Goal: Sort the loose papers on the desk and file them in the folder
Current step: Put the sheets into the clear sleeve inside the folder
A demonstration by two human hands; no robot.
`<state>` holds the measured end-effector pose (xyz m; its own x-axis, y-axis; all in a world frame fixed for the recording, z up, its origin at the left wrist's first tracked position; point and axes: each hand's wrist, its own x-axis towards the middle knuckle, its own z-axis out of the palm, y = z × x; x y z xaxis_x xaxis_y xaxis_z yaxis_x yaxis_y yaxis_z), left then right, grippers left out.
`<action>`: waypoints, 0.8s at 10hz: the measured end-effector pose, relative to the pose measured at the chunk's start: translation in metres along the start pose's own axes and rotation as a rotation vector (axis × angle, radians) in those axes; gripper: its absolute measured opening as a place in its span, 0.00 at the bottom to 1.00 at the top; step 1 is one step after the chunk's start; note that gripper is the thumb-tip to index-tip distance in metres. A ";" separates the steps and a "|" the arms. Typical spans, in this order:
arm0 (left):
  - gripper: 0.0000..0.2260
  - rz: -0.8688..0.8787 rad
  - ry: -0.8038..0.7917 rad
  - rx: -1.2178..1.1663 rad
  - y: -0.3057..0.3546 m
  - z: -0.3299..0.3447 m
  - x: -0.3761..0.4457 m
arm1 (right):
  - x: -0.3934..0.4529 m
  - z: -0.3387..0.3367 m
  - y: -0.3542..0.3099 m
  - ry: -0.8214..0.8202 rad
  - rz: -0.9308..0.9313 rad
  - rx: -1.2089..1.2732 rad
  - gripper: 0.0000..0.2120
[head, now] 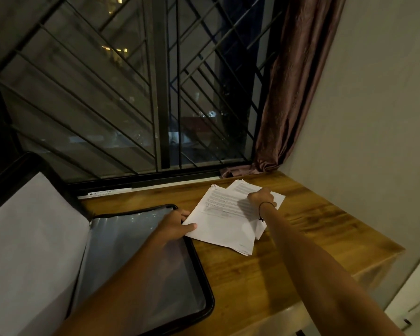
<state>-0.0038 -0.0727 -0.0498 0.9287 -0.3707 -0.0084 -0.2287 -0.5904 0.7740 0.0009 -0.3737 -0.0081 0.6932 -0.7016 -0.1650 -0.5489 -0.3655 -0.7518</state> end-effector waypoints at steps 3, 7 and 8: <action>0.18 0.000 -0.022 -0.113 -0.001 0.001 0.001 | -0.002 -0.017 0.004 -0.229 -0.064 0.164 0.09; 0.19 -0.027 -0.164 -0.394 -0.004 -0.033 -0.010 | -0.030 0.015 -0.004 -0.076 -0.312 0.347 0.11; 0.17 -0.066 -0.122 -0.586 0.000 -0.048 -0.020 | -0.032 0.020 -0.016 -0.168 -0.324 0.528 0.17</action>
<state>-0.0083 -0.0308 -0.0193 0.8871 -0.4473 -0.1140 0.0595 -0.1342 0.9892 -0.0027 -0.3334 -0.0035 0.8727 -0.4848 0.0578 -0.0251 -0.1628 -0.9863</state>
